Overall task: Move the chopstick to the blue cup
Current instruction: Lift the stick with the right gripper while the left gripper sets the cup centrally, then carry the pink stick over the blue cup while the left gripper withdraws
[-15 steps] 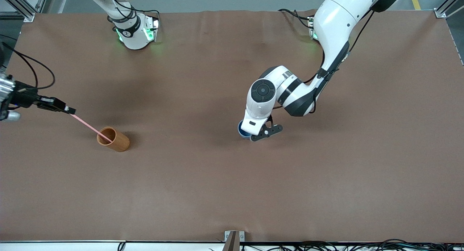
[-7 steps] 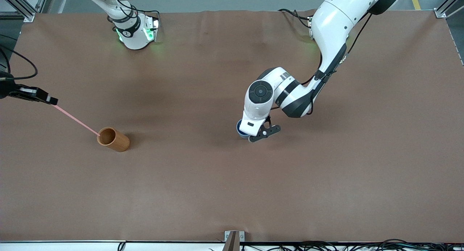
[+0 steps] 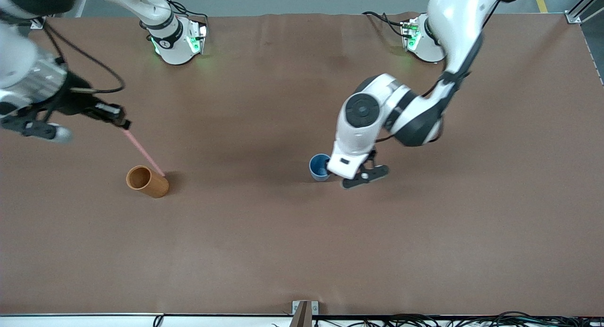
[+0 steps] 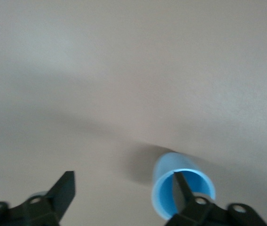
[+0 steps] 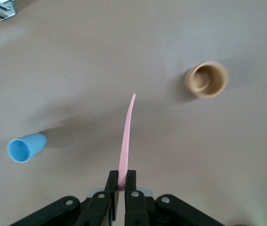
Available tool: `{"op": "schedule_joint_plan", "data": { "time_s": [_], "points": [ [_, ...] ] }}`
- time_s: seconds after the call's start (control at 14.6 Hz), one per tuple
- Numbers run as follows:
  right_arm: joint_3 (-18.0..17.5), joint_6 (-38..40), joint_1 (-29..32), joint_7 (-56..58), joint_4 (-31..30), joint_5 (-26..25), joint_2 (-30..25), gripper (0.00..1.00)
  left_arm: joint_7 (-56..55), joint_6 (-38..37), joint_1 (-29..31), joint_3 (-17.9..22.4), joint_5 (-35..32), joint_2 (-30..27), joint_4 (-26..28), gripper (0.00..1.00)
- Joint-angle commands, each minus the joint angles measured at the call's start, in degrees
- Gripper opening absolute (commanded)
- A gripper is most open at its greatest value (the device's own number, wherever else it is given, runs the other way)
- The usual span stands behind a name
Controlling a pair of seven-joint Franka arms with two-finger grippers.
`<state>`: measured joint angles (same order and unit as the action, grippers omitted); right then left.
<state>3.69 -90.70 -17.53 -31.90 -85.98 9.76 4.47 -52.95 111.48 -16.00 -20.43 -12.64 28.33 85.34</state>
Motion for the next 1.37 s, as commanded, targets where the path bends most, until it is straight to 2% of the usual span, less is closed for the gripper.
{"op": "schedule_joint_plan", "data": {
  "time_s": [0.0,0.2,0.41,0.55,0.75,0.96,1.3],
  "points": [
    [0.7,0.5,-8.2,-12.9,7.7,-1.4,6.1,0.01,16.8,-5.6,1.8,6.7,5.5,-8.5,1.9,1.0],
    [0.7,0.2,-15.1,-23.1,14.9,-1.2,12.4,0.01,34.1,-8.8,2.3,15.3,10.5,-13.7,1.9,1.0],
    [0.6,-6.3,-20.9,-29.8,16.1,-0.9,16.2,0.01,46.2,-13.1,4.0,18.9,11.9,-19.0,1.8,1.0],
    [0.6,-11.8,-24.4,-33.9,16.3,-0.9,19.1,0.01,50.2,-17.0,7.1,17.9,11.8,-22.3,1.6,1.0],
    [0.5,-17.3,-27.9,-36.8,16.3,-0.9,22.7,0.01,51.9,-20.4,7.5,17.7,11.9,-26.8,1.6,1.0],
    [0.5,-21.4,-29.8,-38.1,16.2,0.9,25.0,0.01,50.5,-20.7,7.4,17.9,12.8,-25.8,-0.6,1.0],
    [0.5,-21.6,-31.4,-38.1,15.7,1.1,26.4,0.02,51.5,-21.1,7.3,18.1,13.1,-25.4,-1.6,1.0]
  ]
}}
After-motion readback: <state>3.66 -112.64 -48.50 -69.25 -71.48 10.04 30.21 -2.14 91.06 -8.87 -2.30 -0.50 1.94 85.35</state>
